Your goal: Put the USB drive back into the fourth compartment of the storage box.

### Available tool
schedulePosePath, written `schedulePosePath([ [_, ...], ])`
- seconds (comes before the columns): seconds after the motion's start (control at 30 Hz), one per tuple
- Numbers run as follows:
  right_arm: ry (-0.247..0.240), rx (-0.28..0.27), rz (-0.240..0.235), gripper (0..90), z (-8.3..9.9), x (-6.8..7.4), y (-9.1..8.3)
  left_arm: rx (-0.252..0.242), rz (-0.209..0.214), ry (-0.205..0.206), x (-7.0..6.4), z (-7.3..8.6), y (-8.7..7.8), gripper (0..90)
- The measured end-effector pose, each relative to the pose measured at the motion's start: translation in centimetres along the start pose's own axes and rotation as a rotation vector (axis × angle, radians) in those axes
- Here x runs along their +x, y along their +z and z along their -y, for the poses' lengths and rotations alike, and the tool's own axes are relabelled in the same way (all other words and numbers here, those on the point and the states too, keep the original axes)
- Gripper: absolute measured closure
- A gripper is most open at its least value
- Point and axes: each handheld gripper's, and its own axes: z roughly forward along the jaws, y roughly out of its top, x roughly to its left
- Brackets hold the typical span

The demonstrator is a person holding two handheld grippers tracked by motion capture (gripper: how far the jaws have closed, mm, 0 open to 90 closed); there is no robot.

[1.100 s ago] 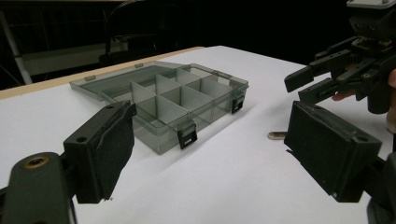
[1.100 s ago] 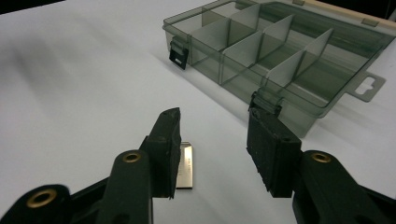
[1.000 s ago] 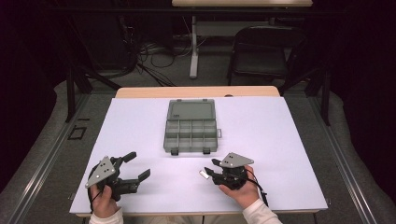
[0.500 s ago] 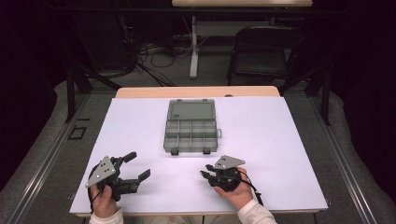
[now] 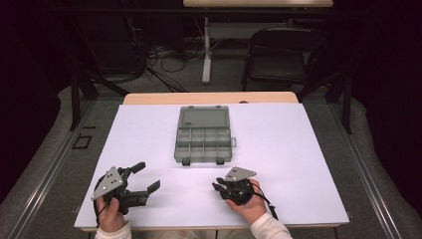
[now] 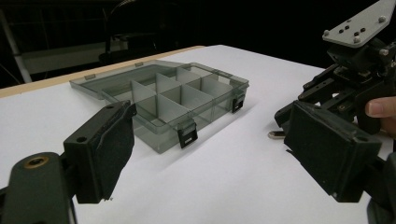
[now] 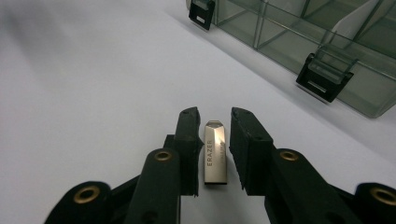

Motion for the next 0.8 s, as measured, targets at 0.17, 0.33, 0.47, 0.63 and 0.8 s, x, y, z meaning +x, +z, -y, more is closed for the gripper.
schedulePosePath([
  [0.17, -0.001, 0.017, -0.002, 74.1, -0.05, -0.03, 0.11, 0.002, 0.0, 0.0, 0.0, 0.01, 0.01, 15.4],
  [0.33, 0.001, 0.03, 0.001, 75.0, -0.08, -0.04, 0.3, 0.003, 0.005, -0.001, 0.03, 0.03, 0.06, 15.4],
  [0.47, 0.008, 0.049, 0.003, 75.9, -0.13, -0.03, 0.42, 0.005, 0.004, -0.001, 0.03, 0.04, 0.09, 15.4],
  [0.63, 0.004, 0.066, 0.004, 77.4, -0.18, 0.02, 0.6, 0.005, 0.005, -0.003, 0.04, 0.06, 0.09, 15.4],
  [0.8, 0.006, 0.065, 0.005, 78.9, -0.18, 0.0, 0.61, 0.006, 0.006, -0.004, 0.05, 0.07, 0.11, 15.4],
])
